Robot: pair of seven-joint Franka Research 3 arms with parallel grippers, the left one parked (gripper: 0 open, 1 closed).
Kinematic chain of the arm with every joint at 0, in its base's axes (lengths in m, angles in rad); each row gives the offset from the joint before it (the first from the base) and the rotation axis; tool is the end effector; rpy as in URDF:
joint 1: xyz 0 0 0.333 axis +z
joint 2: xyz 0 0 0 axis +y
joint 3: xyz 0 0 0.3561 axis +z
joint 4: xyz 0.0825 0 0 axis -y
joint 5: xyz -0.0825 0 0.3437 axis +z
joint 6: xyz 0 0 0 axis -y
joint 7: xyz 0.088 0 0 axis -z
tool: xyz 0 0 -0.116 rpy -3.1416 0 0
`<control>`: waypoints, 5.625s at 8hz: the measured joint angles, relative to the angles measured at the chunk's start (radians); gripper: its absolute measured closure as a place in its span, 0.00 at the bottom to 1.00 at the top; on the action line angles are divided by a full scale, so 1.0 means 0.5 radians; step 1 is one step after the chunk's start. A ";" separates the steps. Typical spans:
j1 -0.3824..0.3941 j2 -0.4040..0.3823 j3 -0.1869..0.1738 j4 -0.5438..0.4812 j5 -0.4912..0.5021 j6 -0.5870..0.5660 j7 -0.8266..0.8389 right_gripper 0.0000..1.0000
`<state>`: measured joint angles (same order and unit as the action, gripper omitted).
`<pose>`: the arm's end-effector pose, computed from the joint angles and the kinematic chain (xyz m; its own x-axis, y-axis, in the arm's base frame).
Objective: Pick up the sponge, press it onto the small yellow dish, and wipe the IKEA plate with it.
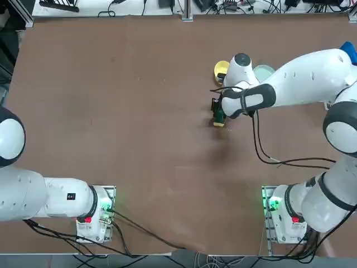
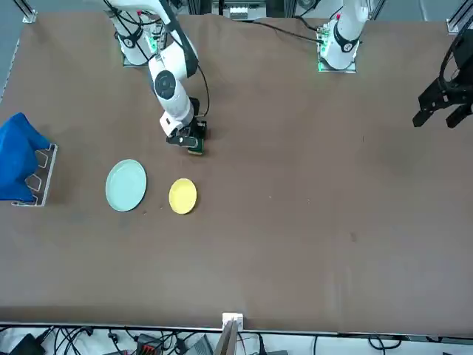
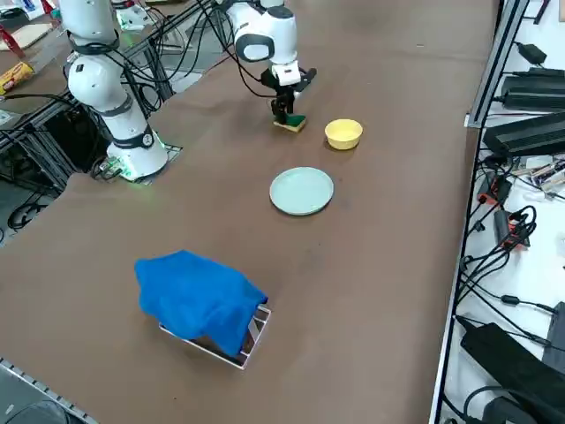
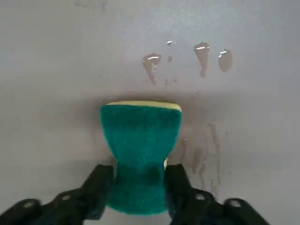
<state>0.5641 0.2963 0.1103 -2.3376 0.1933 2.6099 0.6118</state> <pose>0.3984 0.3137 0.2718 0.9894 -0.1049 -0.1009 -0.1133 -0.9902 -0.0821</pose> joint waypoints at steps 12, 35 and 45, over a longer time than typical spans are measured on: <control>-0.748 -0.203 -0.082 1.281 -0.105 -1.440 -0.484 0.00; -1.238 -0.247 0.023 1.917 -0.435 -2.191 -0.991 0.00; -1.252 -0.247 0.023 1.917 -0.435 -2.185 -1.021 0.00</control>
